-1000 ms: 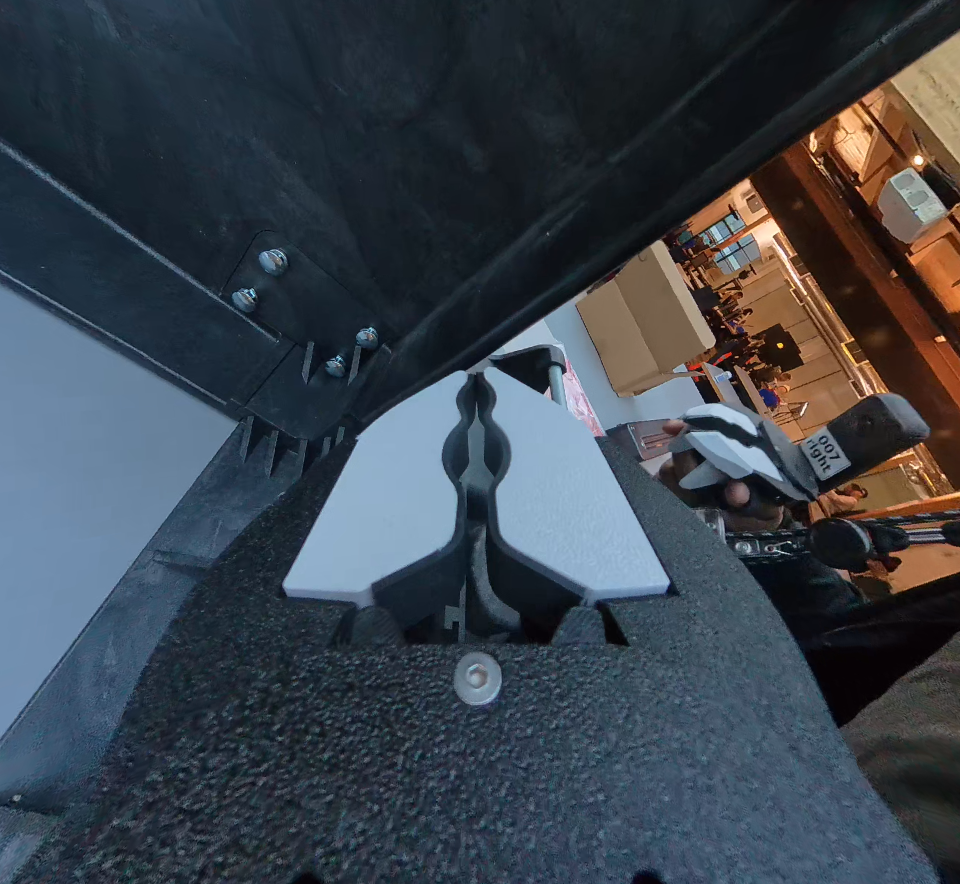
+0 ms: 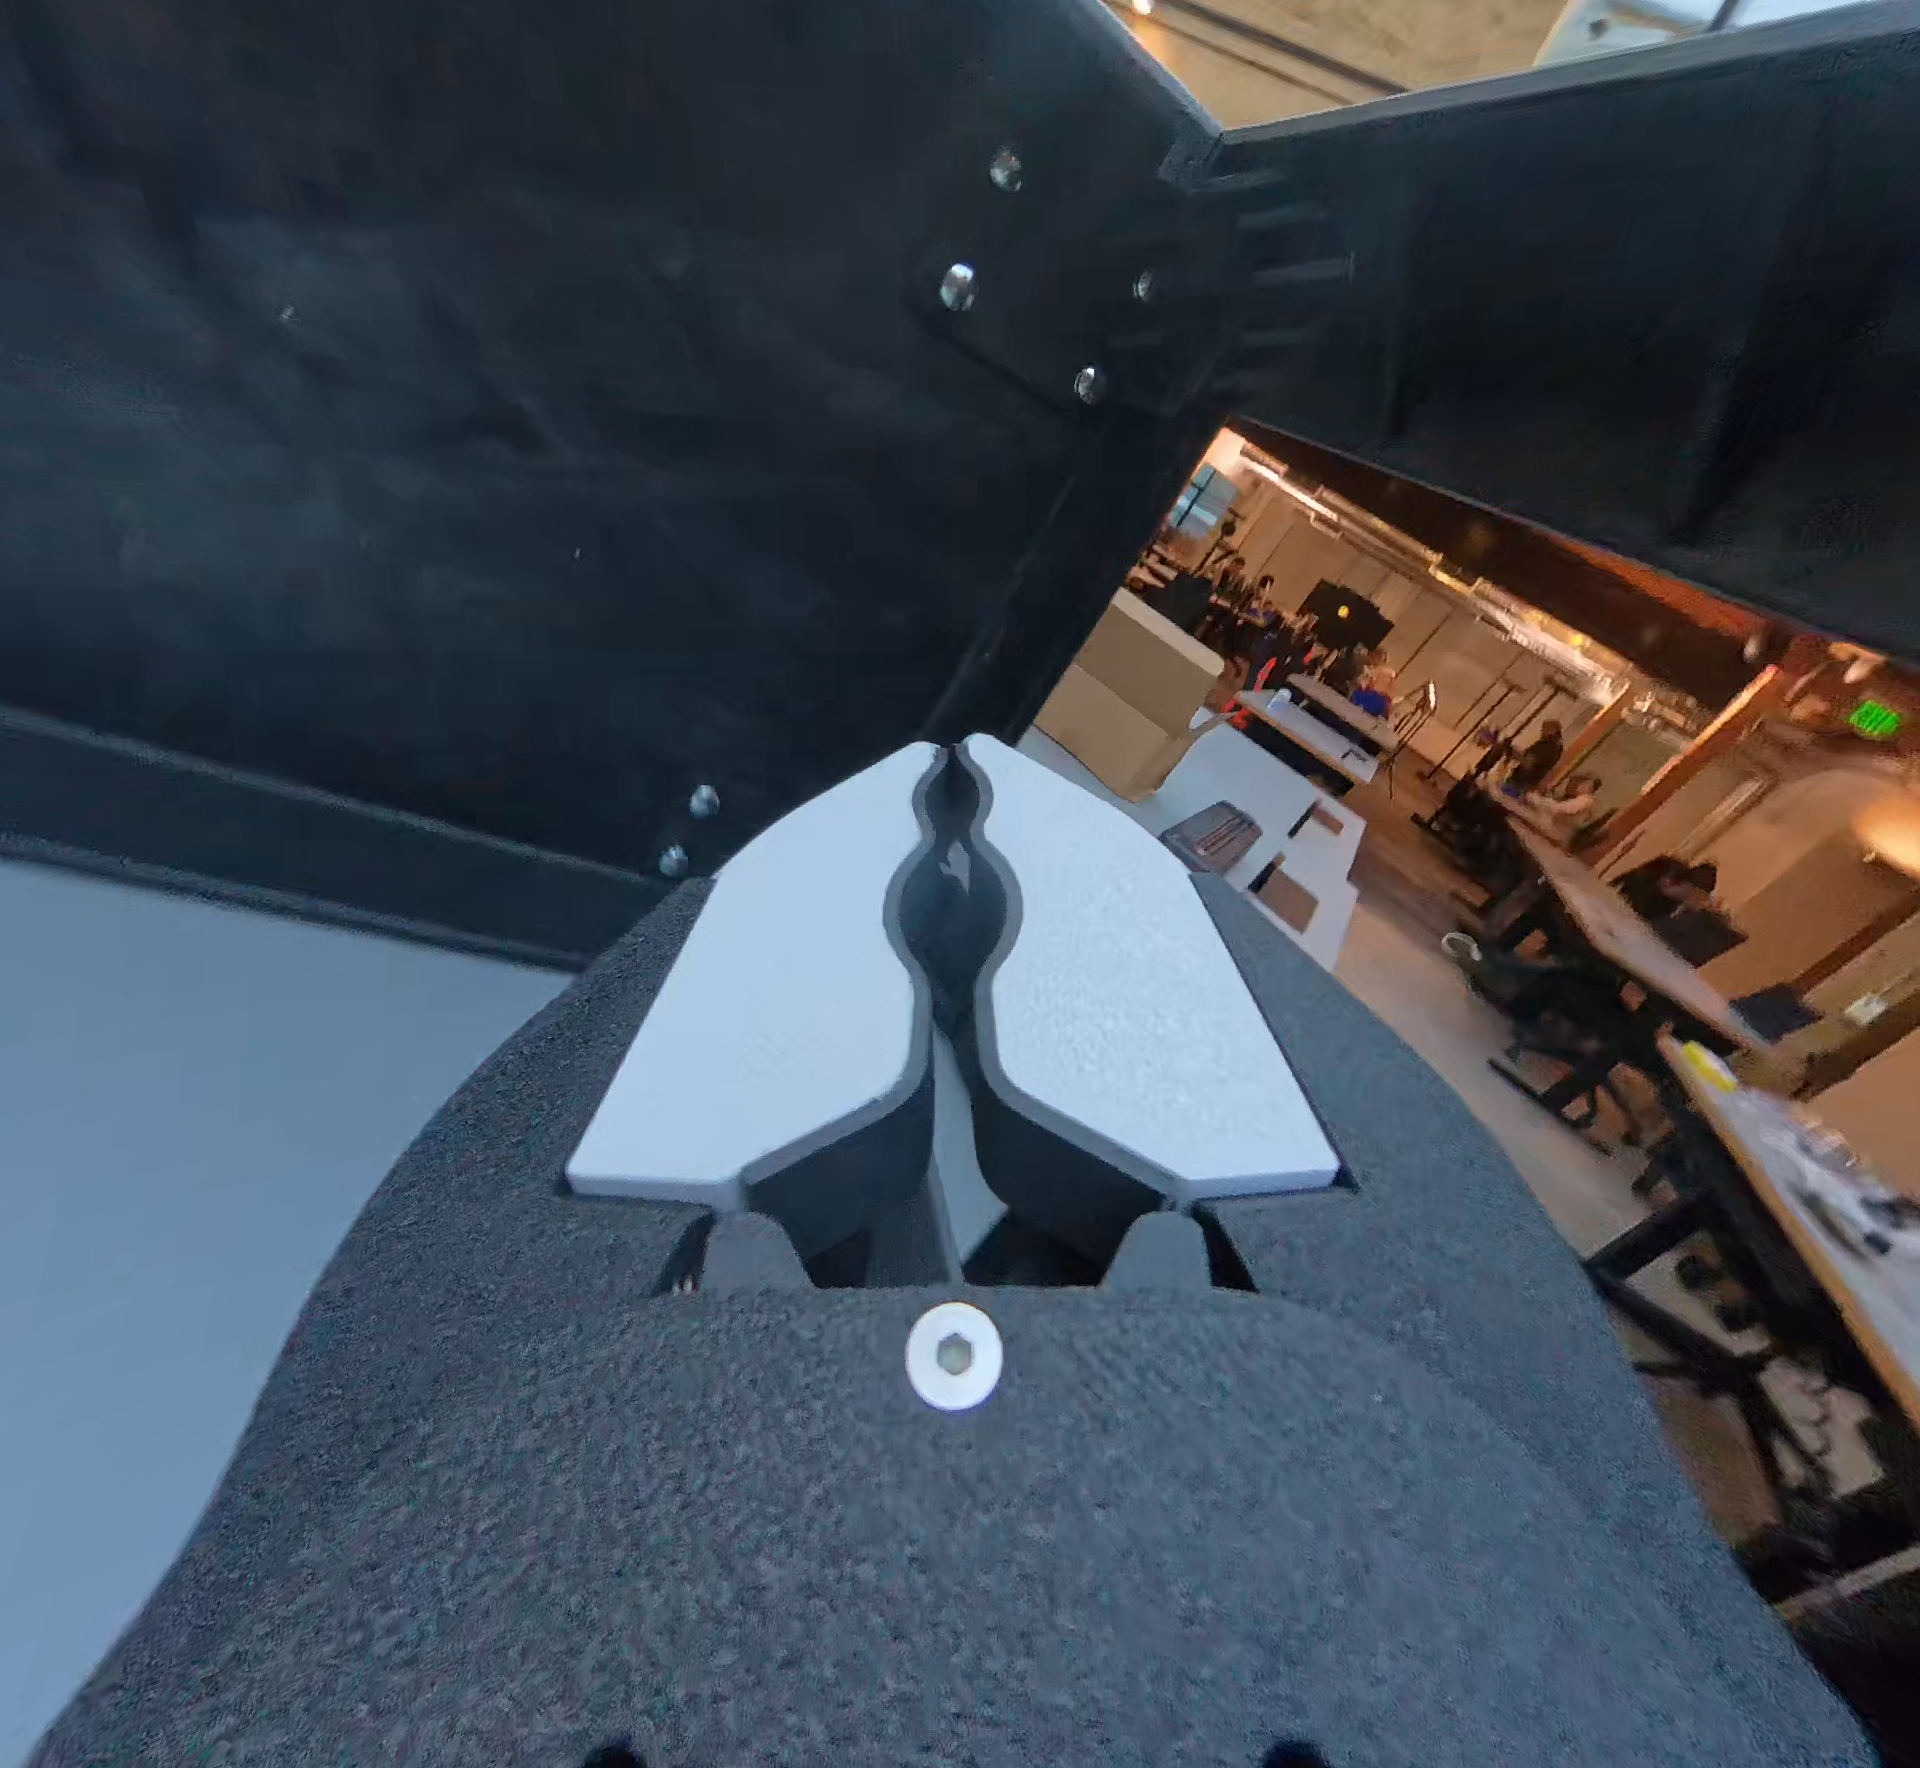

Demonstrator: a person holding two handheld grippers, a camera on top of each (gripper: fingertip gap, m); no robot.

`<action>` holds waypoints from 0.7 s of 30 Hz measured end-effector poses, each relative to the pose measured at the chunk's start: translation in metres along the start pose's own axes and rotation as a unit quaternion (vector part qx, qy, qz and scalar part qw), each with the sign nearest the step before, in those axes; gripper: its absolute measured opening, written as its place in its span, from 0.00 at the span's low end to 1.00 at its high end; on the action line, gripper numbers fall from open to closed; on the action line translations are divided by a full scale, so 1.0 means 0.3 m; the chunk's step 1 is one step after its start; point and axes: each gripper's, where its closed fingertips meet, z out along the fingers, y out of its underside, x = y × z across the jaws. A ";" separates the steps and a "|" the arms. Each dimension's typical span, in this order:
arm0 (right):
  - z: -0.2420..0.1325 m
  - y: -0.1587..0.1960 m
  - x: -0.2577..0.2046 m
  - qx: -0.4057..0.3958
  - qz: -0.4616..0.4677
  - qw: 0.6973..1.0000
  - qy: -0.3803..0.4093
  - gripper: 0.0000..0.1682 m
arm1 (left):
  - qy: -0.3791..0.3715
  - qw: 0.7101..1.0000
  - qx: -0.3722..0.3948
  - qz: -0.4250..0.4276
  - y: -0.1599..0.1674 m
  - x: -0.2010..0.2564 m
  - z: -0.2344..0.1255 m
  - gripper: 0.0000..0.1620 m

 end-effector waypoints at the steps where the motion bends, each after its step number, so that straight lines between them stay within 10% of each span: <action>1: -0.007 0.006 -0.004 -0.005 0.003 1.000 0.007 0.07 | 0.007 1.000 -0.005 0.027 -0.038 -0.003 0.079 0.00; 9: -0.147 0.164 -0.017 -0.094 0.033 0.993 0.061 0.07 | 0.070 0.986 0.006 0.152 -0.221 0.030 0.640 0.00; 21: -0.271 0.339 -0.066 -0.180 0.056 0.980 0.069 0.06 | 0.041 0.989 0.001 0.142 -0.224 -0.019 0.874 0.00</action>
